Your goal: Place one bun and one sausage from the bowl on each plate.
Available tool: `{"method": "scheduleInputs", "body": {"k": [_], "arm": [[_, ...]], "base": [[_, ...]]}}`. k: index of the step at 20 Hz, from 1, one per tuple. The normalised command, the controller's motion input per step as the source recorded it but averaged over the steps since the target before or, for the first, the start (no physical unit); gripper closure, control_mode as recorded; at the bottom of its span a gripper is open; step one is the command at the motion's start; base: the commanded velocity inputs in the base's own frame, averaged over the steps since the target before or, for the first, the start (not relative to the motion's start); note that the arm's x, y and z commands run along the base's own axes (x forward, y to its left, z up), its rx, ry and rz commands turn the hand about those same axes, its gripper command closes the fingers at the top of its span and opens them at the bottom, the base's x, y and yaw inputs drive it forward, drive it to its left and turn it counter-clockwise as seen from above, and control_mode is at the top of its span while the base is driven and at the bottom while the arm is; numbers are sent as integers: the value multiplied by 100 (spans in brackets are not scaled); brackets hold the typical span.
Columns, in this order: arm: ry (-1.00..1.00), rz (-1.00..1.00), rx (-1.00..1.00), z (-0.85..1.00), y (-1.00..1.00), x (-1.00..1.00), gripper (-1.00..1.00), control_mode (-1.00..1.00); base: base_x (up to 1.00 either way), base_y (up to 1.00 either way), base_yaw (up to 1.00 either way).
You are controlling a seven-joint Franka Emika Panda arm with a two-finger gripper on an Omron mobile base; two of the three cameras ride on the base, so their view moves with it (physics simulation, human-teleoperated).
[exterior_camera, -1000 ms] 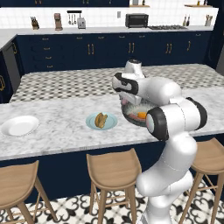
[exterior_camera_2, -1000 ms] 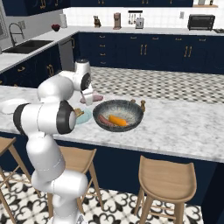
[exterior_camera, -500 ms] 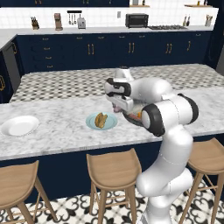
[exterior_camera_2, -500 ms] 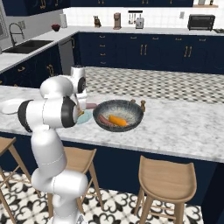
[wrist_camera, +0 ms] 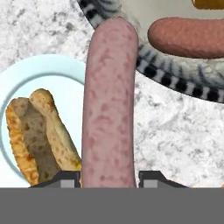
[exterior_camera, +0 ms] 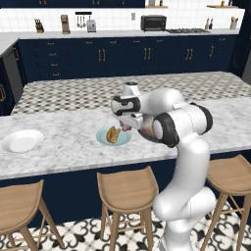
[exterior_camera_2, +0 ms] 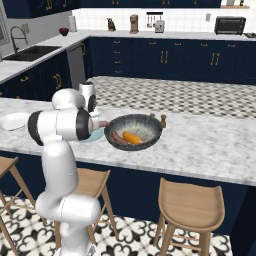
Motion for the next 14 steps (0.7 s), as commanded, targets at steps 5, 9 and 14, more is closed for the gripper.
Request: {"method": "scheduleInputs", "body": {"k": [5, 9, 14], "arm": [[-6, 17, 0, -26, 0, 15, 100, -100], [-27, 18, 0, -6, 2, -25, 100, -100], [-16, 14, -1, -19, 0, -13, 100, -100]], "base": [[0, 0, 0], [0, 0, 0], [0, 0, 0]]}}
